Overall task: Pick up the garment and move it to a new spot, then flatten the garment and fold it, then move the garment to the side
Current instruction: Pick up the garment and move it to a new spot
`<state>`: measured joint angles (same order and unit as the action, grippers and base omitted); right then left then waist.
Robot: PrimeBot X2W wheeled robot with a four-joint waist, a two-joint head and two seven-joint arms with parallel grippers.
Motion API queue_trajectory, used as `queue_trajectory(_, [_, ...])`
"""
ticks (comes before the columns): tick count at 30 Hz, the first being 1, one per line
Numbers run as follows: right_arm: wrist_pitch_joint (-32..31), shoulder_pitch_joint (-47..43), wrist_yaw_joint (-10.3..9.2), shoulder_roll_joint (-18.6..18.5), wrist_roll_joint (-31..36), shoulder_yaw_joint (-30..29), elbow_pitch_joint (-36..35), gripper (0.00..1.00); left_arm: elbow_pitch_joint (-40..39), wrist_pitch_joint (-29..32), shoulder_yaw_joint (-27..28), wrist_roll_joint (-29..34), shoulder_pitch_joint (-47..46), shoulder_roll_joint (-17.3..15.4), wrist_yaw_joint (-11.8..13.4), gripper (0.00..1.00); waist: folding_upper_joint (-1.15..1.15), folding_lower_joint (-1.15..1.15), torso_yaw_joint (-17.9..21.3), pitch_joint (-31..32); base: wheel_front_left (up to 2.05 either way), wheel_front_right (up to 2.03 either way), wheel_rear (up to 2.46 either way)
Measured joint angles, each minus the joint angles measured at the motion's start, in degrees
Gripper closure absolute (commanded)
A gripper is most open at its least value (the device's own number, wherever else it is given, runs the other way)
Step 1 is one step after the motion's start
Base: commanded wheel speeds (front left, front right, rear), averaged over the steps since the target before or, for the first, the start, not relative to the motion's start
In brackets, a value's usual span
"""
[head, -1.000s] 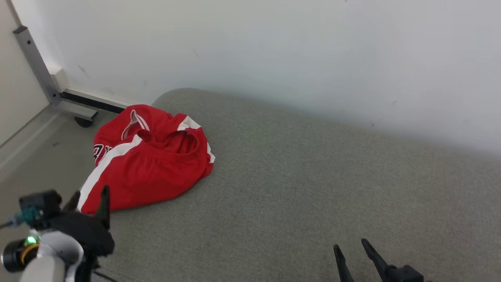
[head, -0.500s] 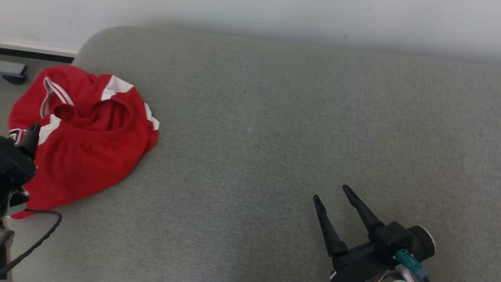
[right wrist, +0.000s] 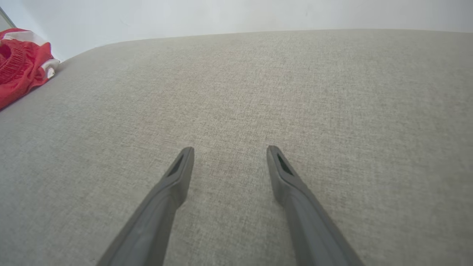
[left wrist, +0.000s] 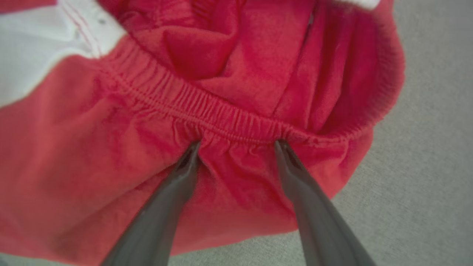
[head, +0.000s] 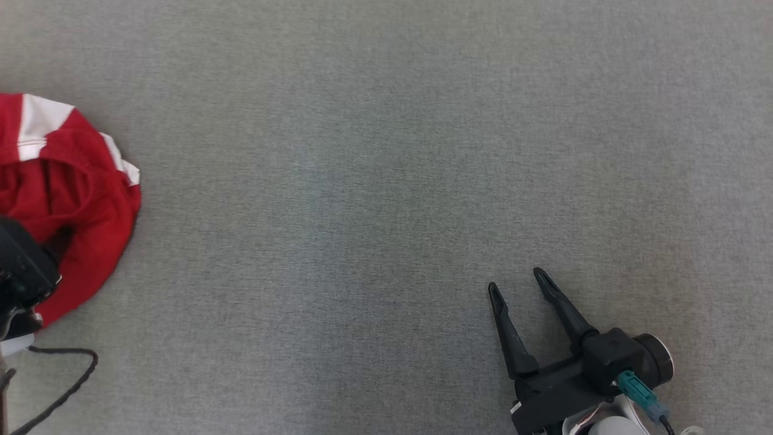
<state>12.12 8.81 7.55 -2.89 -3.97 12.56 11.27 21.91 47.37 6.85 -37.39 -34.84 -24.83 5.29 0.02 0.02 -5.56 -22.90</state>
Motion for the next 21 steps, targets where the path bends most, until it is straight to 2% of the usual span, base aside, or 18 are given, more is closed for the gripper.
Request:
queue_trajectory(1, [0.0,0.2,0.0,0.0,0.0,0.1,0.2,0.0,-0.5,0.4,-0.3,0.5,0.4,-0.4,0.5,0.0,0.0,0.0,0.3,-0.3,0.0,0.0,0.0])
queue_trajectory(2, [0.2,0.4,0.0,0.0,-0.2,0.3,0.5,0.0,-0.9,0.7,-0.7,1.3,0.9,-0.7,0.9,0.05,0.0,0.0,0.6,-0.4,0.0,0.0,0.0])
queue_trajectory(3, [0.3,0.6,0.0,0.0,-0.4,0.5,0.7,0.0,-1.3,1.0,-1.0,2.0,1.3,-1.0,1.3,0.4,0.0,0.0,0.9,-0.5,0.0,0.0,0.0])
queue_trajectory(4, [0.5,0.7,0.0,0.0,-0.6,0.7,0.9,0.0,-1.7,1.0,-1.3,2.5,1.8,-1.3,1.5,0.63,0.0,-0.01,1.1,-0.5,0.0,0.0,0.0])
queue_trajectory(5, [0.5,0.7,0.0,0.0,-0.7,0.8,1.1,0.0,-2.1,1.1,-1.6,3.0,2.3,-1.6,1.8,1.0,-0.01,-0.01,1.2,-0.4,0.0,0.0,0.0])
queue_trajectory(12, [1.0,0.7,0.0,0.0,-2.4,1.0,2.4,0.0,-3.6,0.6,-1.8,3.5,4.1,-2.9,1.6,1.0,-0.01,-0.01,1.5,1.4,0.0,0.0,0.0])
queue_trajectory(21, [2.1,-0.4,0.0,0.0,-6.0,1.2,5.4,0.0,-8.3,-0.3,-3.4,3.7,1.4,-4.3,-1.2,1.0,-0.02,-0.02,1.1,7.3,0.0,0.0,0.0])
